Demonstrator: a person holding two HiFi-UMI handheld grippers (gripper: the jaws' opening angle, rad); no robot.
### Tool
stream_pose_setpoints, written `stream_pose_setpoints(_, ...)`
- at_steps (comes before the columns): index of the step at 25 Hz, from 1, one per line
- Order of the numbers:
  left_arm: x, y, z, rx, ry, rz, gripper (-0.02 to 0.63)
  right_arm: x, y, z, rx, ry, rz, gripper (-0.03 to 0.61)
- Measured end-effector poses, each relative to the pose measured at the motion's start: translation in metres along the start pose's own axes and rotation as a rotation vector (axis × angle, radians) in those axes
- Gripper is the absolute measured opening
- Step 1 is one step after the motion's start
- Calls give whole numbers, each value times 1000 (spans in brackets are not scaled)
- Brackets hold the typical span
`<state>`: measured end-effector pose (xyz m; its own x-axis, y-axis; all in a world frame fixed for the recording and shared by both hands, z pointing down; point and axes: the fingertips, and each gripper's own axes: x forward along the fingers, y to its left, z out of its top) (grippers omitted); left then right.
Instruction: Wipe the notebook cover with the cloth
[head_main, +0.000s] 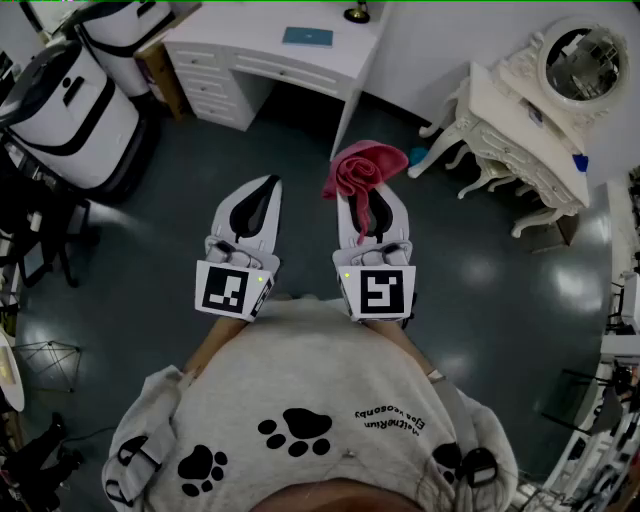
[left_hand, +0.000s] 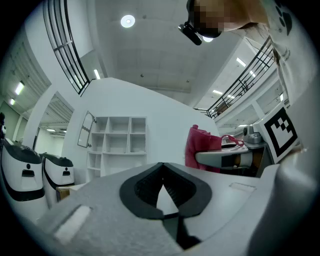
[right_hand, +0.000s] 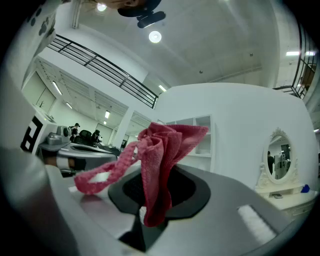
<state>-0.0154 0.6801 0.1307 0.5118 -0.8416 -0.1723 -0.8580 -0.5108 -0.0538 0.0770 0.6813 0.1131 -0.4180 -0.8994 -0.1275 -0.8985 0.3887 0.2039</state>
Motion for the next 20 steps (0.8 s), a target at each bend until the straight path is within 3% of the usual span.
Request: stream_pose_setpoints(20,44,-18,-11,28,0,34,5,10,-53,-26,26,-20,31,74)
